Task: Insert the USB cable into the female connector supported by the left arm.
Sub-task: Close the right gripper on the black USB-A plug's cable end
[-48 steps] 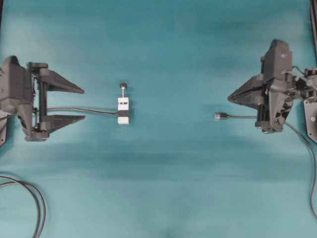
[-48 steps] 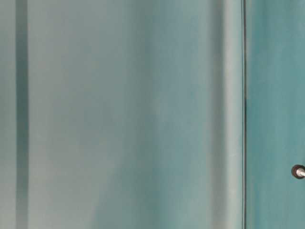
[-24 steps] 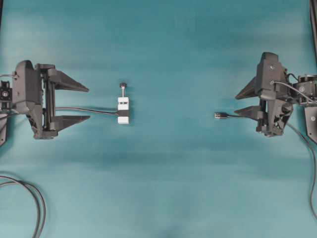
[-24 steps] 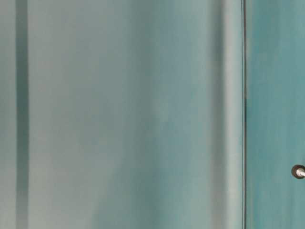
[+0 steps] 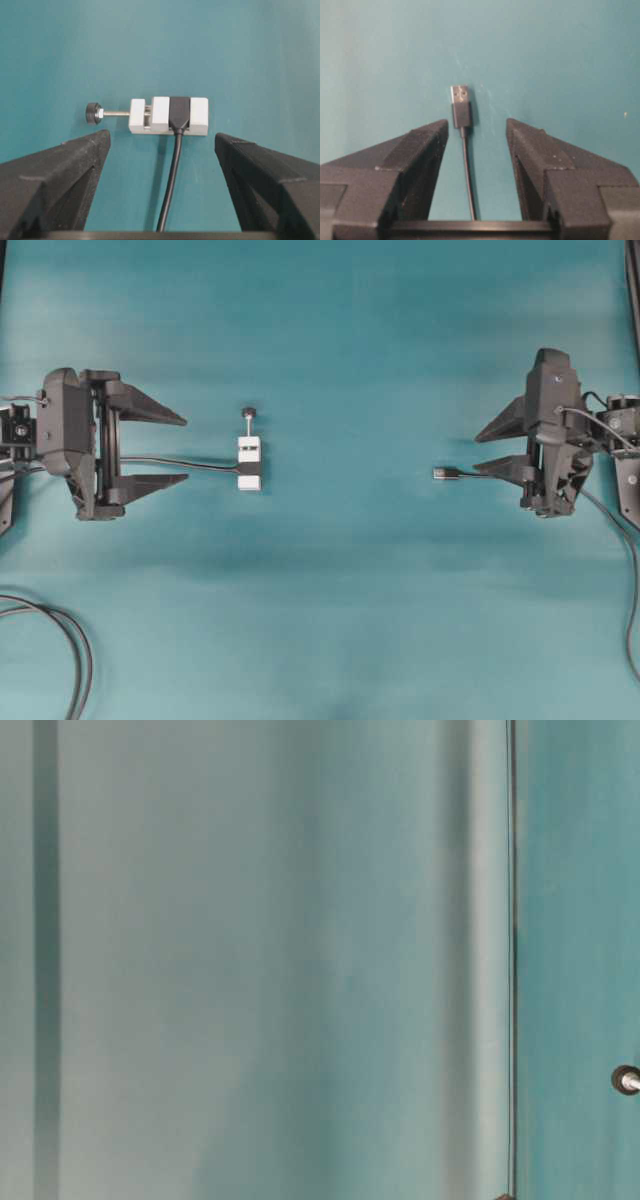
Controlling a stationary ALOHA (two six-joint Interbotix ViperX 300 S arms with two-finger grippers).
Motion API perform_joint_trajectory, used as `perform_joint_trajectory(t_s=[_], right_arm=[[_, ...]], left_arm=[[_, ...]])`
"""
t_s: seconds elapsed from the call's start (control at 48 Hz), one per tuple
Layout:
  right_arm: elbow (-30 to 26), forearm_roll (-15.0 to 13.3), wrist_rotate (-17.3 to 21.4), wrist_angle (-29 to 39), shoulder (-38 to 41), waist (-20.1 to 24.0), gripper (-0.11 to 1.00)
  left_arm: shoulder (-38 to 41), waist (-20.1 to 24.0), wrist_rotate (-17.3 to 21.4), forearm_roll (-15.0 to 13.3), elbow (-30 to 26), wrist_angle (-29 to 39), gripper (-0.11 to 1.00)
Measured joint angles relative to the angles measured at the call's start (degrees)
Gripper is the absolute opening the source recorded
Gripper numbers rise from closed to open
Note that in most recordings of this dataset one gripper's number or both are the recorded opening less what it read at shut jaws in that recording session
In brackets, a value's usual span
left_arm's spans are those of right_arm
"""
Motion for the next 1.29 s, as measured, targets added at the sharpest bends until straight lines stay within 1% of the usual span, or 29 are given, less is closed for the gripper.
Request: perform_joint_trajectory(t_s=[0.083, 0.208, 0.375, 0.583, 0.791, 1.29], right_arm=[[0.8, 0.0, 0.0, -2.8, 1.8, 0.1, 0.52], [0.9, 0.0, 0.0, -3.8, 5.2, 0.0, 0.52], [-0.1, 0.0, -0.1, -4.6, 10.5, 0.0, 0.52], [-1.8, 0.0, -0.1, -7.0, 14.9, 0.0, 0.52], [-3.3, 0.0, 0.4, -7.6, 17.1, 0.0, 0.52], [-3.3, 0.0, 0.7, -7.6, 18.1, 0.7, 0.51]], left_arm=[[0.1, 0.0, 0.0, 0.0, 0.0, 0.0, 0.96], [0.0, 0.0, 0.0, 0.0, -0.4, 0.0, 0.96], [0.0, 0.0, -0.1, 0.0, -1.2, 0.4, 0.96], [0.1, 0.0, -0.1, 0.1, -1.3, 0.9, 0.96], [0.1, 0.0, -0.1, 0.1, -1.3, 1.3, 0.96], [0.1, 0.0, -0.1, 0.0, -1.3, 1.3, 0.96]])
